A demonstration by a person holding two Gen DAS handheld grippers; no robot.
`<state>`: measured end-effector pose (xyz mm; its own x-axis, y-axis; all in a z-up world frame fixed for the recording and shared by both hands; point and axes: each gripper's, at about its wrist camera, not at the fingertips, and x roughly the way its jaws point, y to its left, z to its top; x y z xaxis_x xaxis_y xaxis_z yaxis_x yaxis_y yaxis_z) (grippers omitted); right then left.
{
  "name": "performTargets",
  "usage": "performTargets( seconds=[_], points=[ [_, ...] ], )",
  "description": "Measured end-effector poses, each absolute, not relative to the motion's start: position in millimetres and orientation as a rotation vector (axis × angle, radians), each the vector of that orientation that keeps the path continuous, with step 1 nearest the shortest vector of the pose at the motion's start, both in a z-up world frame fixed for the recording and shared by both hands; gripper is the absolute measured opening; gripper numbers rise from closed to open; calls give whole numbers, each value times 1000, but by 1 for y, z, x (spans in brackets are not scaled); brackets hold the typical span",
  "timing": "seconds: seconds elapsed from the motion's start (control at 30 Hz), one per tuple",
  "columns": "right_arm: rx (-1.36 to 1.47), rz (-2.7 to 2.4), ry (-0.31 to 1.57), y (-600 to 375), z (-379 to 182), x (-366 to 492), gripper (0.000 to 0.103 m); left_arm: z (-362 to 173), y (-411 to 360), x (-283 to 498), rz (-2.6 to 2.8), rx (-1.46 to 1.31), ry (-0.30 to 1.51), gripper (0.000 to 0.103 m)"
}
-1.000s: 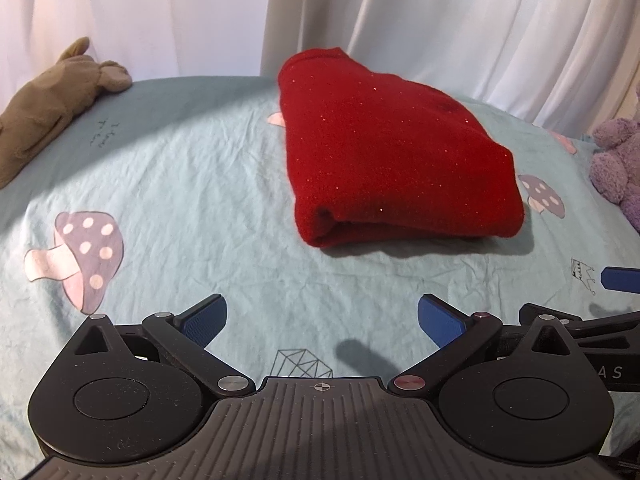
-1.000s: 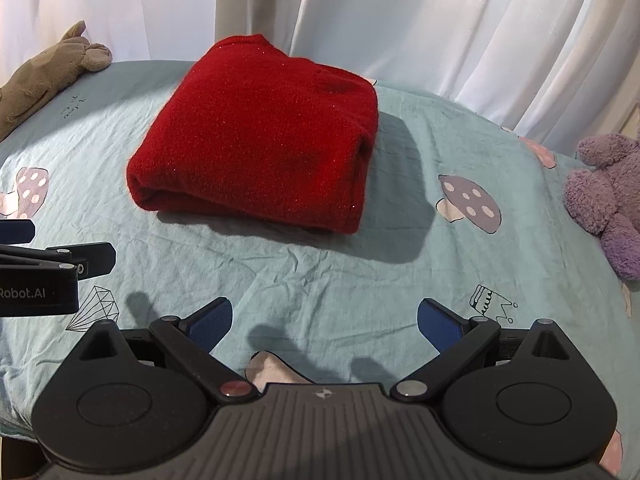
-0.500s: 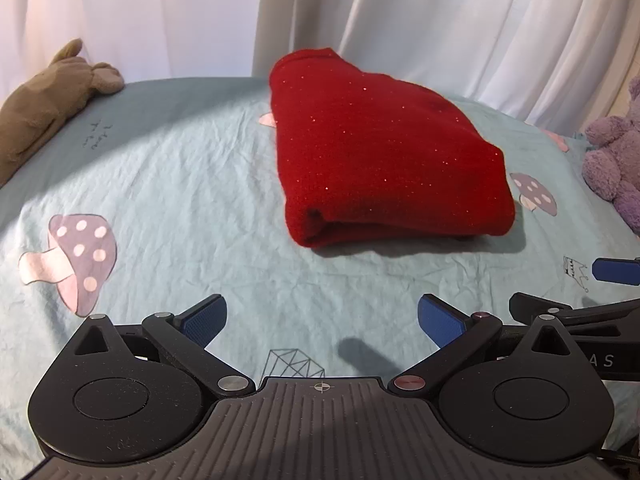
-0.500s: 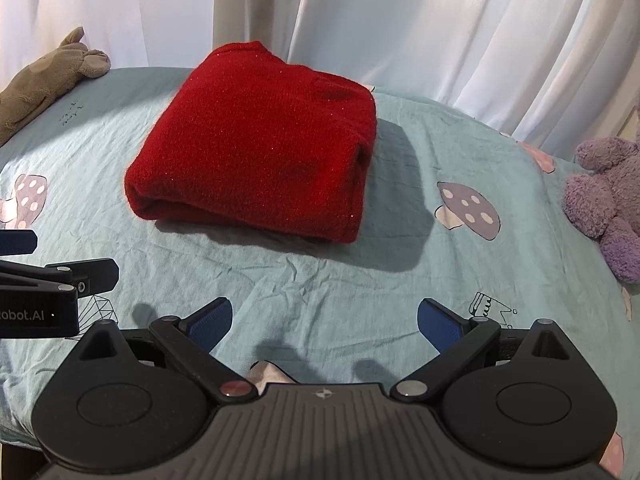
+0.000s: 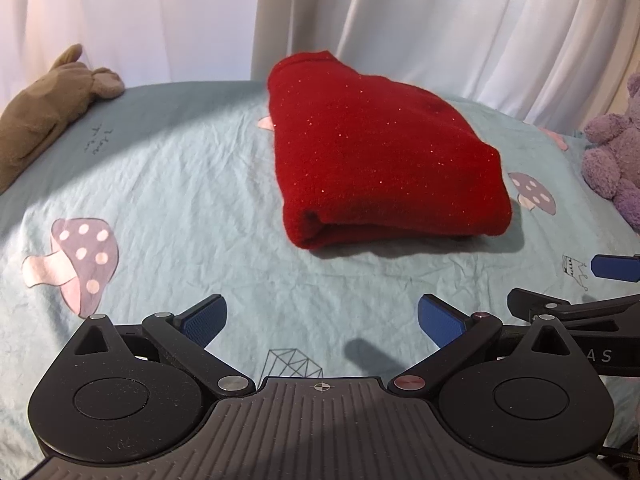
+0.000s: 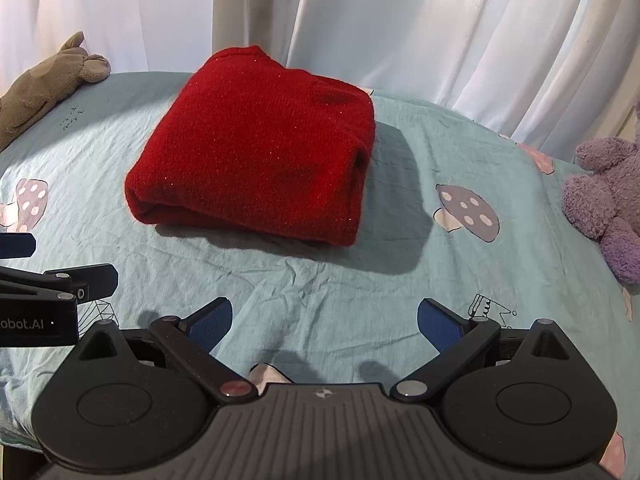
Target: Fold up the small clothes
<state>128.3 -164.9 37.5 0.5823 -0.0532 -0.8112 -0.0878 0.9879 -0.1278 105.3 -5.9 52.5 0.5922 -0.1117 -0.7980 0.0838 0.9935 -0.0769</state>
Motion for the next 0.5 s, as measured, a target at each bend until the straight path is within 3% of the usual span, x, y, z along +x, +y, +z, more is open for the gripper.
performTargets(
  seconds=[0.5],
  points=[
    [-151, 26, 938, -168, 40, 127, 99, 54, -8, 104, -107, -22, 928, 103]
  ],
)
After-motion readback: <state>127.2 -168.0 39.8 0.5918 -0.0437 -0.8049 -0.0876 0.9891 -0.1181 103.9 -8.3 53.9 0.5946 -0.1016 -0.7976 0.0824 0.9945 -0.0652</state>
